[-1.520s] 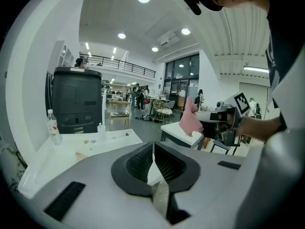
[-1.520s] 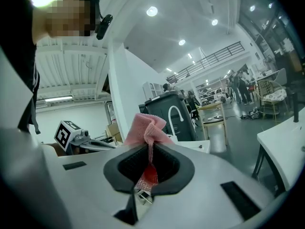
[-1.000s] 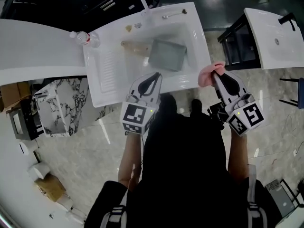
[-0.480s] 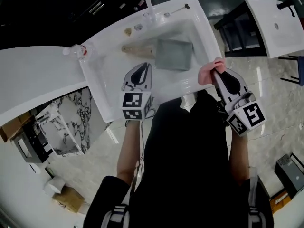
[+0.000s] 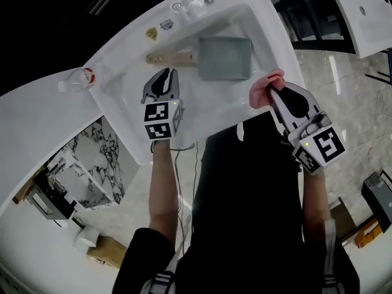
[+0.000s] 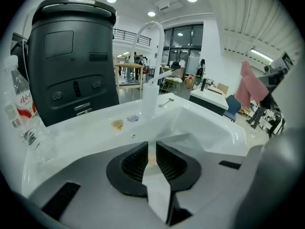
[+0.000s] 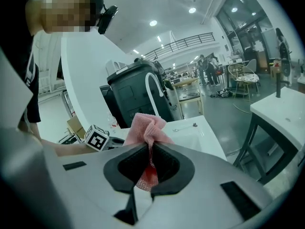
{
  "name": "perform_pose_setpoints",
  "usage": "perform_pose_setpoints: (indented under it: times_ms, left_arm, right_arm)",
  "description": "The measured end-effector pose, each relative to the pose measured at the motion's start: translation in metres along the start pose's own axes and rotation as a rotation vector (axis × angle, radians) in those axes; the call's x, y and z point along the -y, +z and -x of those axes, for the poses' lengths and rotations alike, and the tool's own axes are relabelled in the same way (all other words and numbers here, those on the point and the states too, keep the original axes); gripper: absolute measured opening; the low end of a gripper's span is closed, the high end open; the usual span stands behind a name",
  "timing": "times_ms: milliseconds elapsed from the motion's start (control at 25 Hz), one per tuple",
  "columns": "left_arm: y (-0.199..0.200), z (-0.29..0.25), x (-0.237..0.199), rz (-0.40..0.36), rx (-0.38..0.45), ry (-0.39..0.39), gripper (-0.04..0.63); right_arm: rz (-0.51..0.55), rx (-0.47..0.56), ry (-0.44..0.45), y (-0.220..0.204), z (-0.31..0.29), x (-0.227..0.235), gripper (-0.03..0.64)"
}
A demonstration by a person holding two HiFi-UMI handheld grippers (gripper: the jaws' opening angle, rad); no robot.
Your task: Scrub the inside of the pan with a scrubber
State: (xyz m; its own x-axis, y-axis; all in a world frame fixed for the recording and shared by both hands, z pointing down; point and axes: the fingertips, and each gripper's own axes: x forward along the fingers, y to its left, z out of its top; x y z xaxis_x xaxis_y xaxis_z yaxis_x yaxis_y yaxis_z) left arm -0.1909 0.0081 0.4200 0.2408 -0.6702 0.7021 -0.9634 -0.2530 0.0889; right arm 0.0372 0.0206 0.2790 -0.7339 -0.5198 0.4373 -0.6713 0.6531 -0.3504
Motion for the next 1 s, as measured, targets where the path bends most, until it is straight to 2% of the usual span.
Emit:
perform_pose_setpoints:
  times_ms: [120, 200, 360, 560, 1000]
  left_arm:
    - [-0.011, -0.019, -0.013, -0.001, -0.027, 0.025, 0.049]
    - [-0.018, -0.027, -0.022, 0.005, -0.039, 0.037, 0.119]
    - [-0.028, -0.043, -0.046, 0.011, -0.06, 0.071, 0.147]
    - [-0.039, -0.058, -0.061, 0.03, -0.082, 0.083, 0.171]
    - [-0.049, -0.088, -0.071, -0.011, -0.144, 0.098, 0.193]
  right_arm:
    - [0.016, -0.062, 0.026, -0.017, -0.016, 0.006, 0.038]
    - [0.013, -0.093, 0.036, -0.026, -0.027, 0.01, 0.038]
    - [0.002, -0.112, 0.035, -0.041, -0.053, 0.021, 0.038]
    - [0.012, -0.148, 0.032, -0.055, -0.086, 0.027, 0.038]
    - [0.009, -0.248, -0.037, -0.084, -0.125, 0.054, 0.038]
